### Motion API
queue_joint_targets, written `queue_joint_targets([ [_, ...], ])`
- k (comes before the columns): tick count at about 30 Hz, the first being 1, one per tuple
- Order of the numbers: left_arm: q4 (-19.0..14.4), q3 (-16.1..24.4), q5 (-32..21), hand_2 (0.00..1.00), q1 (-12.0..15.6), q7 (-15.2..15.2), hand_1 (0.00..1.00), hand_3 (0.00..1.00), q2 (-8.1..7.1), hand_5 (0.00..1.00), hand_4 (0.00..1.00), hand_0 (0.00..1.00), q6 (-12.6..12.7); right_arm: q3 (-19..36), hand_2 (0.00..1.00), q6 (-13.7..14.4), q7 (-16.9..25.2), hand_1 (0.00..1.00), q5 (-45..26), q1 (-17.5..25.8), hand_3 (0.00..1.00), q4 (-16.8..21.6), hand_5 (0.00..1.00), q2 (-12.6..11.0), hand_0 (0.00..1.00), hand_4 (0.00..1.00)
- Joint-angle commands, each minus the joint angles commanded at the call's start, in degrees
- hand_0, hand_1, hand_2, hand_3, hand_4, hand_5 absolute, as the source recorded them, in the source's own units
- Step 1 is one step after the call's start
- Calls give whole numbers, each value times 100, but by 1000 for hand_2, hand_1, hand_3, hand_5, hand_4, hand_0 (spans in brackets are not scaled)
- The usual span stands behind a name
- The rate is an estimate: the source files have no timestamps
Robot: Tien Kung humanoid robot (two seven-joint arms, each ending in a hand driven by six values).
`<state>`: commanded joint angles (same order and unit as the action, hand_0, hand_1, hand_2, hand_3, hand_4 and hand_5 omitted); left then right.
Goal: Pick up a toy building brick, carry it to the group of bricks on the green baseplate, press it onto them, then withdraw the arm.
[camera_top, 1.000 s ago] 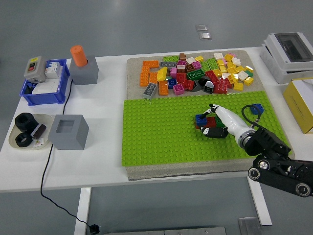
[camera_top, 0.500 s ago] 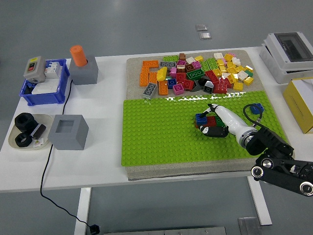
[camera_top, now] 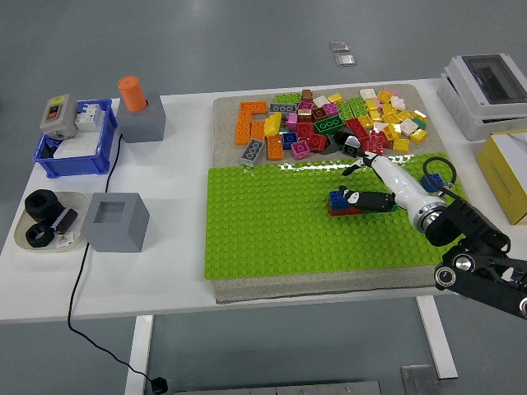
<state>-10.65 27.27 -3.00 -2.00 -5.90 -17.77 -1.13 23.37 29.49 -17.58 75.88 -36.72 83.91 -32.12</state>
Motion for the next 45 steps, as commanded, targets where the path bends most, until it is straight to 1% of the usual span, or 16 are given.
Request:
queue_joint_targets([
  [3, -1, 35, 25, 819, 13, -12, 850, 628, -3, 491, 887, 807, 21, 304, 998, 73, 14, 993, 232, 111, 671, -15, 285, -317, 998, 665],
  [4, -1, 40, 27, 819, 13, -14, 850, 631, -5, 487, 886, 807, 26, 368, 998, 84, 8, 991, 311, 132, 827, -35, 202, -407, 998, 789],
  [6, -2, 46, 26, 819, 11, -17, 850, 631, -6, 487, 886, 807, 38, 443, 998, 98, -7, 991, 522, 140, 827, -146, 202, -650, 998, 789],
  [9, -2, 52, 22, 819, 5, -20, 850, 631, -11, 487, 886, 807, 58, 219, 998, 35, -64, 991, 791, -81, 827, -450, 202, -935, 998, 789],
  [10, -1, 57, 25, 819, 4, -22, 850, 637, -16, 485, 885, 807, 65, 102, 951, -6, -99, 937, 864, -188, 947, -561, 173, -1003, 998, 839],
  [12, -2, 118, 84, 819, 3, -45, 850, 637, -35, 485, 885, 807, 90, -157, 951, -93, -160, 937, 946, -433, 947, -769, 173, -1075, 998, 839],
  [15, -2, 219, 179, 819, -14, -80, 850, 637, -63, 485, 885, 807, 123, -589, 951, -297, -277, 937, 927, -825, 947, -1074, 173, -1048, 998, 839],
  [16, -2, 222, 180, 821, -22, -81, 850, 645, -68, 485, 886, 807, 127, -706, 728, -363, -315, 781, 903, -934, 998, -1151, 231, -1026, 998, 944],
  [20, -3, 232, 189, 821, -45, -95, 850, 645, -76, 485, 886, 807, 140, -1225, 728, -541, -355, 781, 738, -1371, 998, -1339, 231, -946, 998, 944],
  [21, -4, 236, 191, 821, -48, -99, 850, 645, -75, 485, 886, 807, 142, -1329, 728, -571, -359, 781, 716, -1430, 998, -1355, 231, -938, 998, 944],
  [22, -4, 243, 194, 822, -50, -103, 850, 646, -78, 480, 889, 809, 145, -1462, 663, -614, -365, 736, 693, -1494, 956, -1367, 254, -935, 998, 974],
  [27, 2, 269, 202, 822, -65, -98, 850, 646, -109, 480, 889, 809, 150, -1751, 663, -775, -380, 736, 633, -1625, 956, -1320, 254, -1009, 998, 974],
  [28, 3, 288, 219, 825, -67, -99, 851, 647, -115, 475, 889, 810, 153, -1781, 998, -806, -384, 998, 621, -1640, 850, -1296, 258, -1031, 998, 984],
  [35, 5, 361, 304, 829, -80, -113, 856, 650, -133, 475, 888, 814, 168, -1911, 998, -959, -419, 998, 525, -1697, 813, -1208, 254, -1091, 998, 984],
  [40, -1, 431, 403, 833, -79, -172, 862, 653, -128, 472, 889, 820, 176, -2154, 998, -1022, -382, 998, 444, -1833, 806, -1553, 248, -922, 998, 980],
  [45, -5, 532, 513, 833, -83, -225, 862, 653, -129, 472, 889, 820, 185, -2068, 998, -1476, -422, 998, 659, -2042, 806, -1890, 248, -759, 998, 980],
])
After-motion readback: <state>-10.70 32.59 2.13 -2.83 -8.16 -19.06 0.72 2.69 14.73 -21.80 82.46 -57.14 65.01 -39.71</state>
